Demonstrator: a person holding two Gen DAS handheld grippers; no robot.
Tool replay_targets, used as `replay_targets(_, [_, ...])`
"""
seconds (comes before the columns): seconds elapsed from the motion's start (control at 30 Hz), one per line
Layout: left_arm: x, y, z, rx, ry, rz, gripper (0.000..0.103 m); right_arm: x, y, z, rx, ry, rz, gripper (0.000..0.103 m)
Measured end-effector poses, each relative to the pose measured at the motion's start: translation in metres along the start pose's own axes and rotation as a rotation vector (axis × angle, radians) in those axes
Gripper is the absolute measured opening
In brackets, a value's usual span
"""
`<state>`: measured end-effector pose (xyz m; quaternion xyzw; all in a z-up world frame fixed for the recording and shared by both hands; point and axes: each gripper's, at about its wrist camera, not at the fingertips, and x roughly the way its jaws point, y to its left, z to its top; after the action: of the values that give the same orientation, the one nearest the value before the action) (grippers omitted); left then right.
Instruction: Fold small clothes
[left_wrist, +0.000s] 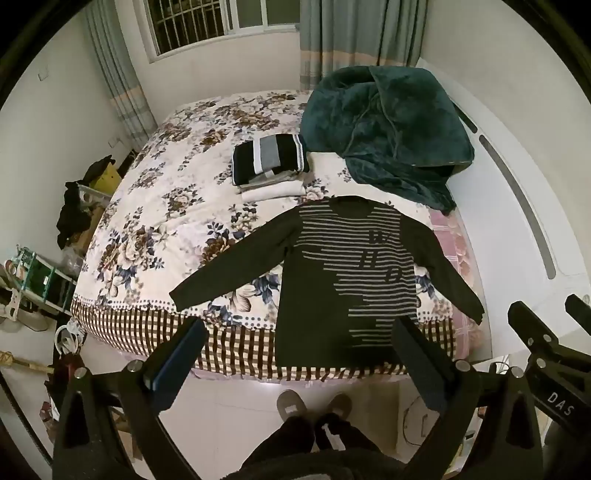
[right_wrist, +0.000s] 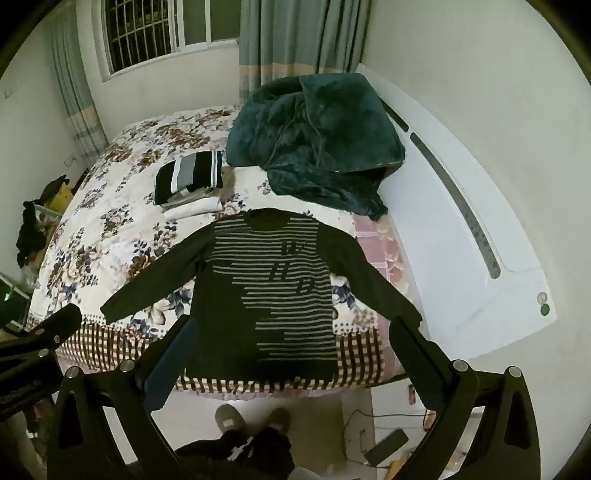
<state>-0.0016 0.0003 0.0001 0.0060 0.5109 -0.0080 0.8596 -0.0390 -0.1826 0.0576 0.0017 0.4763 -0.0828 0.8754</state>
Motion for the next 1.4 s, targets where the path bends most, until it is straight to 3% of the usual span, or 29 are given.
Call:
replay_targets(0.23, [0.003, 0.004, 0.002, 0.007, 0.031, -0.020, 0.103, -0.002, 0.000, -0.002, 0.004, 0.024, -0.007, 0.103])
replay_targets(0.5, [-0.004, -0.011, 0.008, 0.005, 0.001, 0.005, 0.103, -0.015, 0.000, -0.001, 0.000, 0.013, -0.010, 0.103])
replay_targets(1.4, [-0.009, -0.004, 0.012, 0.000, -0.013, -0.014, 0.103, -0.023, -0.001, 0.017, -0.016, -0.007, -0.007, 0.103])
